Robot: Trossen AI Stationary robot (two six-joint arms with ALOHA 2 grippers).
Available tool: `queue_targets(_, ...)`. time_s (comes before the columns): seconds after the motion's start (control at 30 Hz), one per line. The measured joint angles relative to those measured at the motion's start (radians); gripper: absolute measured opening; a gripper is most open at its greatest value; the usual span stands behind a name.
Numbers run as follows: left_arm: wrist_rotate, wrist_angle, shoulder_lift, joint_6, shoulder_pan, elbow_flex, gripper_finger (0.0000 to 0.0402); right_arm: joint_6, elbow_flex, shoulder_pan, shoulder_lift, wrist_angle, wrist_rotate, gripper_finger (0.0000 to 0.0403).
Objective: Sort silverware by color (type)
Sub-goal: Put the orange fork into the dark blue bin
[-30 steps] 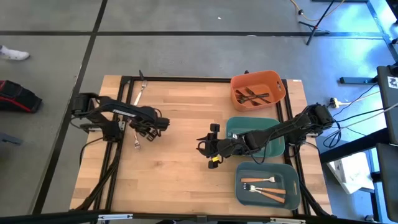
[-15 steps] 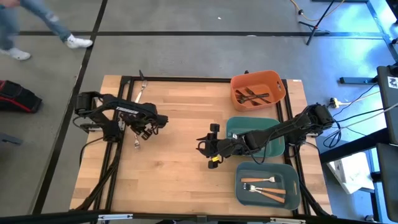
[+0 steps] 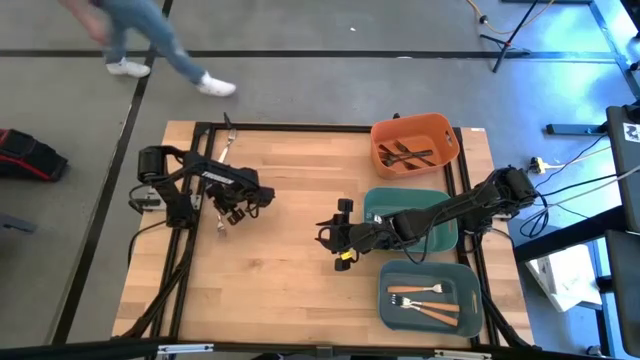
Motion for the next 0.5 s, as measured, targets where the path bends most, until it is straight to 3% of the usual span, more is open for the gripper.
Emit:
queue_targets(0.23, -0.038, 0.002, 0.000, 0.018, -0.063, 0.001, 0.0137, 0.000, 0.000, 0.000, 0.000, 0.000, 0.000, 0.0161)
queue_targets(0.5, -0.005, 0.005, 0.000, -0.084, -0.238, 0.076, 0.0137, -0.024, 0.000, 0.000, 0.000, -0.031, 0.000, 0.0161)
